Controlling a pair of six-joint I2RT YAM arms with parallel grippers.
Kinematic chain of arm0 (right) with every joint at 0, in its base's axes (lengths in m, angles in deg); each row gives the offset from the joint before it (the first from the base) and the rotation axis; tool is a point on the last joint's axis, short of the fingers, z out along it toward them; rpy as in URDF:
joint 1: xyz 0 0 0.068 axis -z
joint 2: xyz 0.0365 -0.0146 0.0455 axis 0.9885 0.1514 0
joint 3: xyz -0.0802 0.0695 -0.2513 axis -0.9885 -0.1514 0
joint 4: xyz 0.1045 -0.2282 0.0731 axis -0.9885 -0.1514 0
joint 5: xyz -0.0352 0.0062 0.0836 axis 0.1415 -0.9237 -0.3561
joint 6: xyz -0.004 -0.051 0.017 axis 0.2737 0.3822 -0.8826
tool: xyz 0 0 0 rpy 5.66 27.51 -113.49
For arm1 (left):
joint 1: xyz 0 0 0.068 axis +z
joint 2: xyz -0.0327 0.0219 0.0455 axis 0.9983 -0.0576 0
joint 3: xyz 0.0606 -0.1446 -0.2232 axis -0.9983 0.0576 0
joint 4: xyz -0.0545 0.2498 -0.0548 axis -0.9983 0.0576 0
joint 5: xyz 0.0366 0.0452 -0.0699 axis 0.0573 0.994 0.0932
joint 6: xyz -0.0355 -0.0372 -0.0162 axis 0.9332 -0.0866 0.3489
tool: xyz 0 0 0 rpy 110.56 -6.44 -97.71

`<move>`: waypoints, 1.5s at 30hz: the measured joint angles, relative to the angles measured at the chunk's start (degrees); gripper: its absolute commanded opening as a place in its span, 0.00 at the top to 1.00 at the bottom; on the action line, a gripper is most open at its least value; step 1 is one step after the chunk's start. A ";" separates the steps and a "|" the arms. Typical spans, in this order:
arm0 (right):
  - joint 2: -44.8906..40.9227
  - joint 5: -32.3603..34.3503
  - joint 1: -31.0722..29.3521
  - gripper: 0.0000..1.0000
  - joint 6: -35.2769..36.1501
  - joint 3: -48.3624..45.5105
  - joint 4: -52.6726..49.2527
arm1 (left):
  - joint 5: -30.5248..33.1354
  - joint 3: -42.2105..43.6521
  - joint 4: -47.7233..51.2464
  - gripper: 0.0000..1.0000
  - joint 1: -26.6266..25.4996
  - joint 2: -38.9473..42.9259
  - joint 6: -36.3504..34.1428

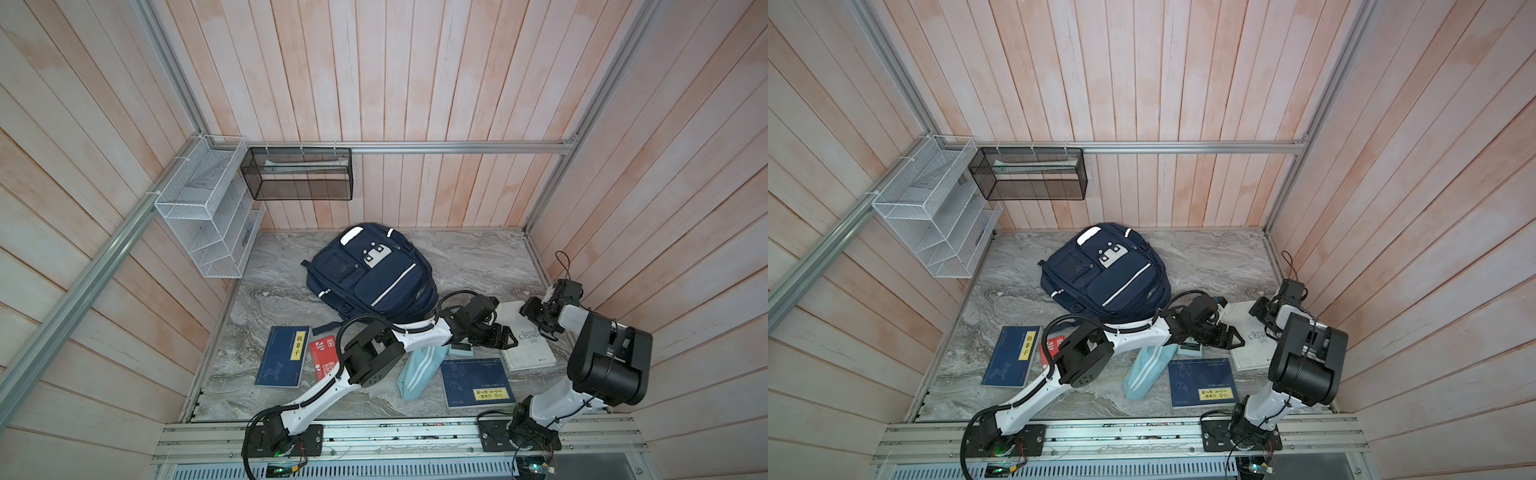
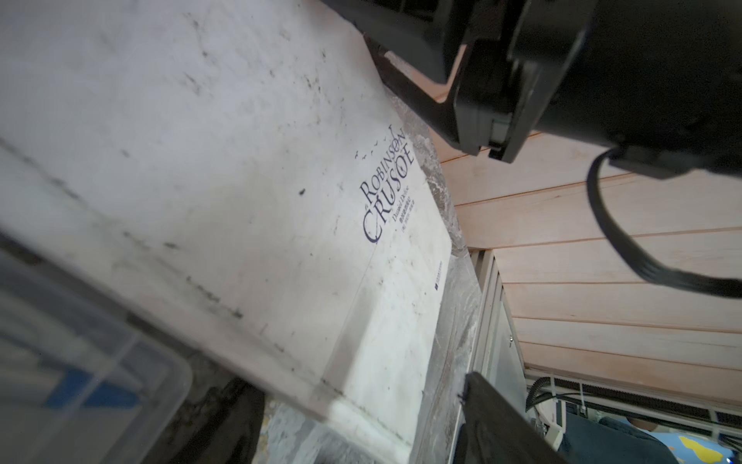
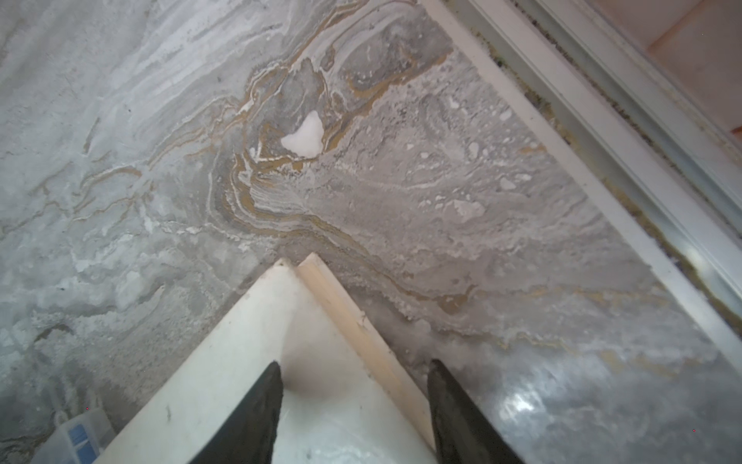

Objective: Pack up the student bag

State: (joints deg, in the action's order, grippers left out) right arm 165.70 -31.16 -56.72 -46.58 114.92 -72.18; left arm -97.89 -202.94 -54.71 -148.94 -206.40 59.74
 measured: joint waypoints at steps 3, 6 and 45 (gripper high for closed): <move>0.00 -1.92 0.79 0.65 -0.11 -0.48 1.62 | -1.29 1.38 -3.23 0.26 0.35 -0.17 1.36; -0.31 -3.56 0.81 0.66 -0.44 -1.01 2.89 | -2.14 2.69 -6.16 0.27 0.68 -0.15 2.01; -1.70 -14.60 0.98 0.90 -3.23 -3.80 5.95 | 4.09 -7.72 -11.04 0.43 3.96 -7.65 5.03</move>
State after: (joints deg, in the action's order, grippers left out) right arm 164.00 -45.76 -55.73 -49.82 111.11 -66.23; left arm -93.80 -210.65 -65.74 -144.98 -214.05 64.77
